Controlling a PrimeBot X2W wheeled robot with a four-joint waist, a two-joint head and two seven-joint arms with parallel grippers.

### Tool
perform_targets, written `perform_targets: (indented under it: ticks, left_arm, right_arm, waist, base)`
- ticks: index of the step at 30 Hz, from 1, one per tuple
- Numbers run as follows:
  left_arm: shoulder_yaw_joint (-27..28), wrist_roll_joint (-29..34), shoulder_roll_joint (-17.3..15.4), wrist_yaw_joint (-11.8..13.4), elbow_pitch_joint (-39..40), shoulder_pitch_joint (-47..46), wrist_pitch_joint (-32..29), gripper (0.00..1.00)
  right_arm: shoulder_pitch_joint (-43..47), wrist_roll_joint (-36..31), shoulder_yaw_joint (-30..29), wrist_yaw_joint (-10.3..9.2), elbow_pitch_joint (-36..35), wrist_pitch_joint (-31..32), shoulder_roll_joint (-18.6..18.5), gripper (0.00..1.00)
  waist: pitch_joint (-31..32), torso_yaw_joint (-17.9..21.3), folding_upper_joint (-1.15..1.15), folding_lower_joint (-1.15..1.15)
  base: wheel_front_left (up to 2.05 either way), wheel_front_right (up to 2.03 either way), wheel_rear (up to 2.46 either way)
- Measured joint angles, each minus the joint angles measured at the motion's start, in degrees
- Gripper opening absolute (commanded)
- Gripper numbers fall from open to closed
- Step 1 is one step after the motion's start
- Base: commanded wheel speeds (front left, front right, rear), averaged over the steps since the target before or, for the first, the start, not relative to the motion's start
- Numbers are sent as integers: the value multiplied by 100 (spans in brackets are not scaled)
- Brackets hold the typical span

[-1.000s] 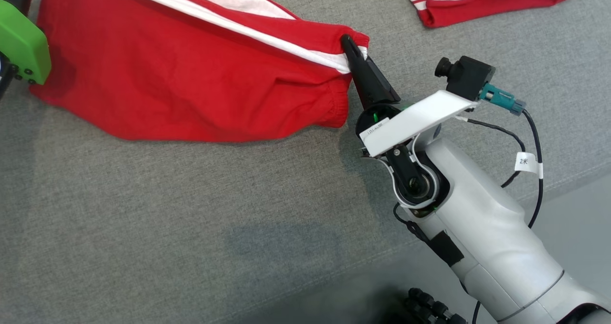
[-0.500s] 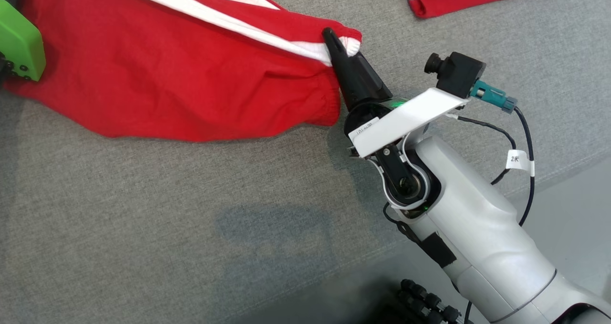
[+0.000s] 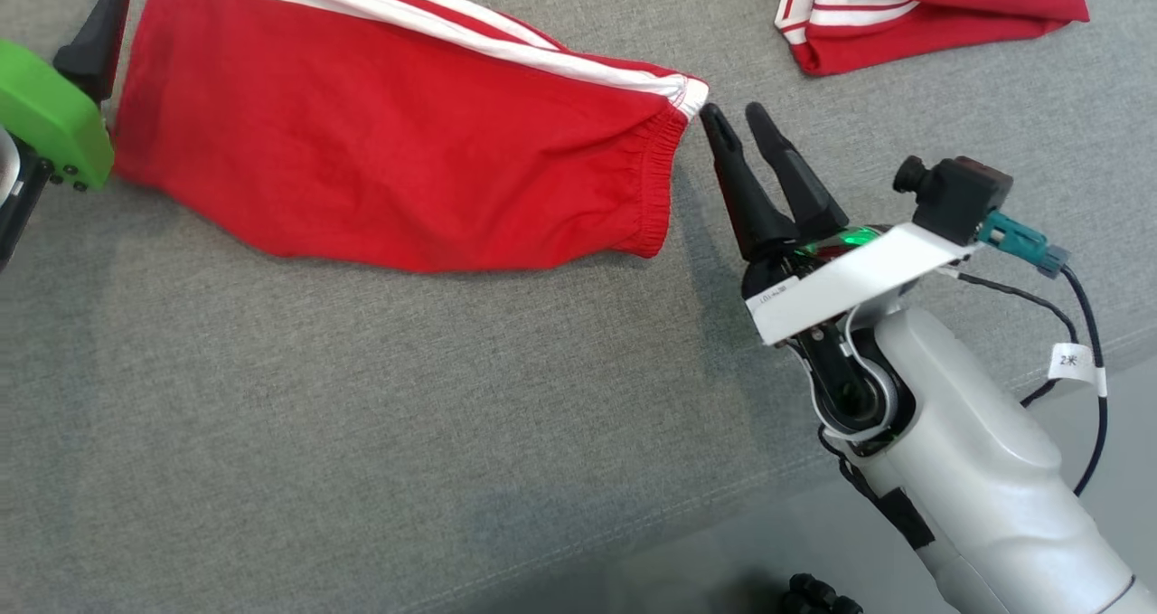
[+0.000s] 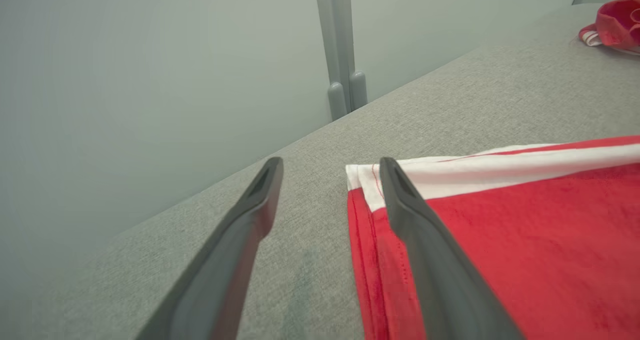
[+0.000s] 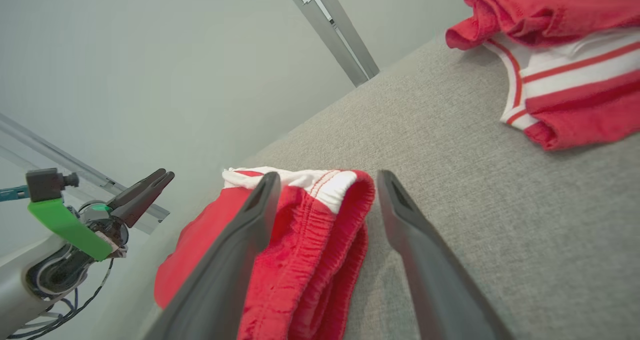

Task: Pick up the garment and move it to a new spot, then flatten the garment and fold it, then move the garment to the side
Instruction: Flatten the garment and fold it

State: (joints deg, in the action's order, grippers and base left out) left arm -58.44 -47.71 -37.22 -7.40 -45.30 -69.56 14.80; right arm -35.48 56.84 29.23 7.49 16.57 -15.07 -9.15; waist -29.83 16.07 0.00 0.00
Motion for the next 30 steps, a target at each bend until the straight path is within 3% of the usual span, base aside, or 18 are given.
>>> perform_targets:
  ticks: [10,14,18,25,30]
  left_arm:
    - [1523,591,-126,138,878,1579,16,100]
    - [2031,838,34,182,1124,2105,16,100]
    - [2559,1134,231,235,1379,2541,16,100]
    - [3289,1578,599,202,1512,3142,22,100]
    - [3521,1753,861,98,1347,3266,22,100]
  right_arm:
    - [729,-1138,-591,0,-479,0,-8,100]
    - [1060,-1538,-826,0,-847,0,131,100]
    - [1383,-2386,-990,0,-1230,0,116,100]
    - [1940,-2841,-1198,0,-1519,0,287,100]
    - [2072,-2964,-1279,0,-1611,0,334,100]
  waist:
    - [597,-171,0,0]
    - [784,-247,0,0]
    - [952,-324,0,0]
    - [1133,-368,0,-1]
    - [1037,-309,0,-1]
  base:
    - [0,0,0]
    - [0,0,0]
    - [0,0,0]
    - [0,0,0]
    - [0,0,0]
